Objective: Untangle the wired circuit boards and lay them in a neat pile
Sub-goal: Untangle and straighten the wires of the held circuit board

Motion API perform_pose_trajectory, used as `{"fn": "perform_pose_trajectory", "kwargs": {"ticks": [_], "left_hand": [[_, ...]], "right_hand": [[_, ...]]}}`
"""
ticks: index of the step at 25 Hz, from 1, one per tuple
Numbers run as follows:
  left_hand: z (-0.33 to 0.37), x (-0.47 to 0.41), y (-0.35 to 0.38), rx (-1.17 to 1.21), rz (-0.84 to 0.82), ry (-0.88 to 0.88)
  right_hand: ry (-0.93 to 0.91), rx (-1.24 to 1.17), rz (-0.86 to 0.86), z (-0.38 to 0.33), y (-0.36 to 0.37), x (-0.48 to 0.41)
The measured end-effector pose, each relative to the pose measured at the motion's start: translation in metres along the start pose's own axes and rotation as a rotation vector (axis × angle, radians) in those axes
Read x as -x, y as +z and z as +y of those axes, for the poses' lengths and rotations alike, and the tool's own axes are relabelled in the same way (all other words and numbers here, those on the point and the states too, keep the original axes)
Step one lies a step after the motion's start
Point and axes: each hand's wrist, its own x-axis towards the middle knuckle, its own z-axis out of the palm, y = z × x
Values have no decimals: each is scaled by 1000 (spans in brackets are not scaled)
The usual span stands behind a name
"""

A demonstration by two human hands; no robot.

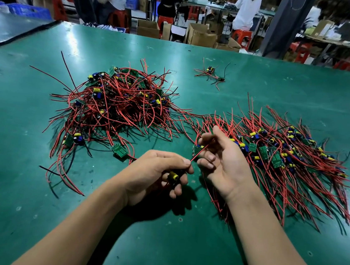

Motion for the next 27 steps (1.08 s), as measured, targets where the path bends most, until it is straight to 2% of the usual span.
{"fn": "perform_pose_trajectory", "kwargs": {"ticks": [3, 5, 8, 12, 17, 20, 22, 25, 27], "left_hand": [[3, 2, -3, -28, -46, -34], [4, 3, -4, -36, -49, -49], [4, 0, -1, -2, 57, -18], [8, -9, 1, 277, 232, 43], [10, -9, 0, 405, 177, 72], [11, -10, 3, 383, 175, 92], [8, -9, 3, 154, 320, 189], [2, -5, -12, -729, 732, 433], [1, 0, -23, -1170, 873, 324]], "right_hand": [[149, -173, -92, -1, -1, -1], [125, -130, -102, -1, -3, -2], [-76, 152, -31, 3, -5, -3], [-244, 468, 24, 18, -2, 0], [-630, 1105, 23, 35, 2, 6], [-737, 1157, 54, 35, 4, 7], [-781, 1146, 138, 29, 2, 6], [-848, 1277, 281, 15, -9, 1], [-859, 1444, 365, 11, -14, 1]]}}
